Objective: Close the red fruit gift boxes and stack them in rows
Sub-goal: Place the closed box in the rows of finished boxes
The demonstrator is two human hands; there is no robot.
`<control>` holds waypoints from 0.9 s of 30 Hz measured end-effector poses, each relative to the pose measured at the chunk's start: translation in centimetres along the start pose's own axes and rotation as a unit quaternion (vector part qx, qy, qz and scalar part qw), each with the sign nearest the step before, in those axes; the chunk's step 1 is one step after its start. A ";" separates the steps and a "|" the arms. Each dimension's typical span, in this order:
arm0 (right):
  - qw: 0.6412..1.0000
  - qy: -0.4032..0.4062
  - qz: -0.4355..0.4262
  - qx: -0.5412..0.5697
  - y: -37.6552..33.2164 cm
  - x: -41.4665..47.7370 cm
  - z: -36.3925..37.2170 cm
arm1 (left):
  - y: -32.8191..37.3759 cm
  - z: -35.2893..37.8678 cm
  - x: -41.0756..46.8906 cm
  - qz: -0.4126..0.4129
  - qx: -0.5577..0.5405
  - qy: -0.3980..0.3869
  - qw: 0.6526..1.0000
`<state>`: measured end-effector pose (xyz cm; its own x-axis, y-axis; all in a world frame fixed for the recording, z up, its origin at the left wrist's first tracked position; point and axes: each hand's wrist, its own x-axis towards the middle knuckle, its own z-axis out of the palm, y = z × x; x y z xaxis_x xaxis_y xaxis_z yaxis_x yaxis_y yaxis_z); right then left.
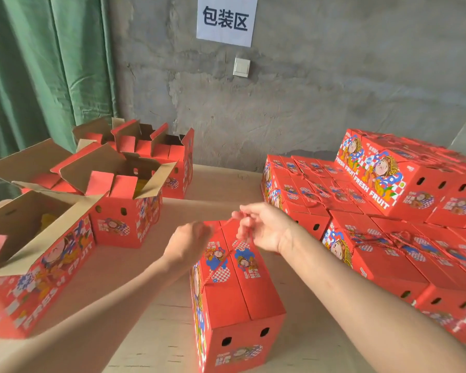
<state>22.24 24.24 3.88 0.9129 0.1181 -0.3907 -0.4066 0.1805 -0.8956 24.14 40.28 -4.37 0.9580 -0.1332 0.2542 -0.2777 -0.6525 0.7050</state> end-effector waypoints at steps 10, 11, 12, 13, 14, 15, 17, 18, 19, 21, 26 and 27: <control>0.970 0.100 -0.135 -0.177 -5.3 -1.3 2.5 | -1.1 0.6 -3.9 0.117 -0.038 0.003 0.992; 0.967 0.100 -0.161 -0.169 -6.3 -1.7 2.8 | -0.2 -0.1 -3.9 0.135 -0.056 0.027 0.989; 0.963 0.101 -0.192 -0.162 -7.3 -2.3 3.0 | 0.7 -0.6 -3.8 0.152 -0.073 0.048 0.984; 0.957 0.102 -0.225 -0.155 -8.3 -2.8 3.1 | 1.5 -1.2 -3.7 0.168 -0.088 0.068 0.979; 0.950 0.101 -0.256 -0.149 -9.3 -3.4 3.3 | 2.3 -1.6 -3.5 0.183 -0.101 0.087 0.974; 0.944 0.097 -0.281 -0.144 -10.2 -4.0 3.3 | 3.0 -1.9 -3.2 0.197 -0.113 0.102 0.969; 0.935 0.093 -0.309 -0.147 -11.4 -4.7 3.3 | 4.0 -2.3 -2.5 0.217 -0.135 0.122 0.959; 0.933 0.097 -0.309 -0.154 -11.8 -4.7 3.2 | 4.3 -2.2 -2.0 0.220 -0.140 0.124 0.958; 0.936 0.102 -0.297 -0.157 -12.0 -4.6 2.9 | 4.4 -1.9 -1.6 0.215 -0.140 0.118 0.959; 0.955 0.114 -0.236 -0.139 -11.5 -3.9 1.5 | 4.1 -0.6 -1.1 0.197 -0.125 0.082 0.969; 0.976 0.163 -0.102 -0.099 -8.6 -2.5 -4.8 | 2.6 5.5 -0.6 0.139 -0.114 -0.034 0.983; 0.975 0.175 -0.102 -0.097 -8.3 -2.3 -5.9 | 2.6 6.7 -0.4 0.123 -0.112 -0.060 0.984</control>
<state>23.71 16.70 10.96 0.9441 -0.2464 -0.2190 -0.2327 -0.0274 -0.9722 23.55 33.63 -7.04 0.8577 -0.3621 0.3649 -0.4982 -0.4107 0.7636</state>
